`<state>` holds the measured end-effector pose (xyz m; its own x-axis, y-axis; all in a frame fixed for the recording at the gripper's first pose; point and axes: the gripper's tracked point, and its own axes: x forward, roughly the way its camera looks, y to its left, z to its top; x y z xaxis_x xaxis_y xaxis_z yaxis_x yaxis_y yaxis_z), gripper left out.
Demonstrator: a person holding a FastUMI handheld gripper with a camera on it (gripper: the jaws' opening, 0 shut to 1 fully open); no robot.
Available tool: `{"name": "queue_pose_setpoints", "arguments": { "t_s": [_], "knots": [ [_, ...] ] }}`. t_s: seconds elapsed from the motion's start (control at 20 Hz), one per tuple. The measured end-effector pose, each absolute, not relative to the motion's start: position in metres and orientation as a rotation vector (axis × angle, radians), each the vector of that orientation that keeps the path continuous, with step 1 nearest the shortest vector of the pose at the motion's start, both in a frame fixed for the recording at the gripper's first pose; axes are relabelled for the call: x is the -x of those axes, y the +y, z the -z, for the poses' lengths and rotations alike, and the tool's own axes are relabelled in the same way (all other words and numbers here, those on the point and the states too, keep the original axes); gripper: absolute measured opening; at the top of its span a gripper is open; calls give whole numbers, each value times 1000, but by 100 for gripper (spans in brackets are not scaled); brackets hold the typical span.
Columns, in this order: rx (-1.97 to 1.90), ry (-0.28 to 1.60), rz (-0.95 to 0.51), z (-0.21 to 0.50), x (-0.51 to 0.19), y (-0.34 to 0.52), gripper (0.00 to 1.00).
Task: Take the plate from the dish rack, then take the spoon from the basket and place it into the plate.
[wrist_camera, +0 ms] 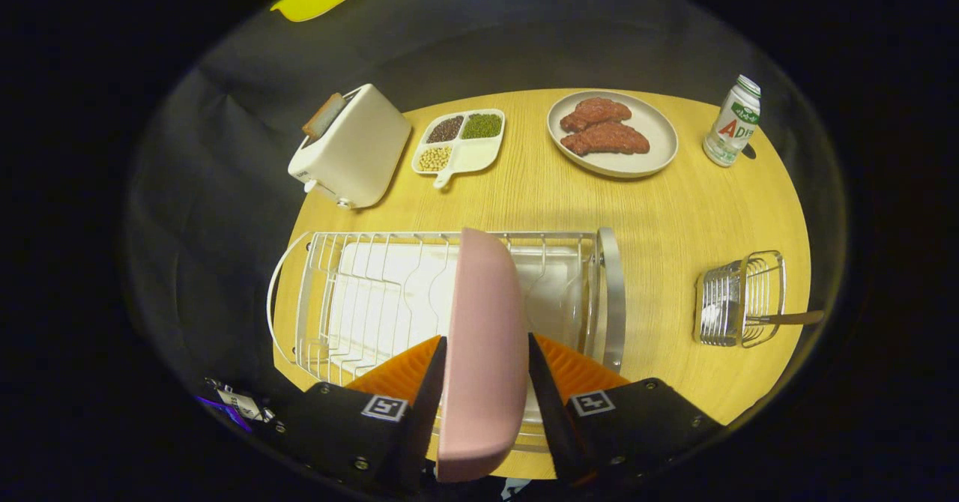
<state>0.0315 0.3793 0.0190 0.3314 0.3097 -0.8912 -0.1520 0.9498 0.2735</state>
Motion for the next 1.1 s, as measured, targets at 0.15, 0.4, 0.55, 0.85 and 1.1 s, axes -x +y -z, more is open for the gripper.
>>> {"name": "queue_pose_setpoints", "arguments": {
  "t_s": [0.15,0.4,0.55,0.85,1.1],
  "knots": [
    [-117,1231,-273,-16,-30,376,42],
    [-48,1263,-204,-14,-25,365,34],
    [-27,1278,-178,-17,-25,360,29],
    [34,1276,-166,-27,-26,356,29],
    [138,1256,-158,-34,-34,360,29]
  ]
}}
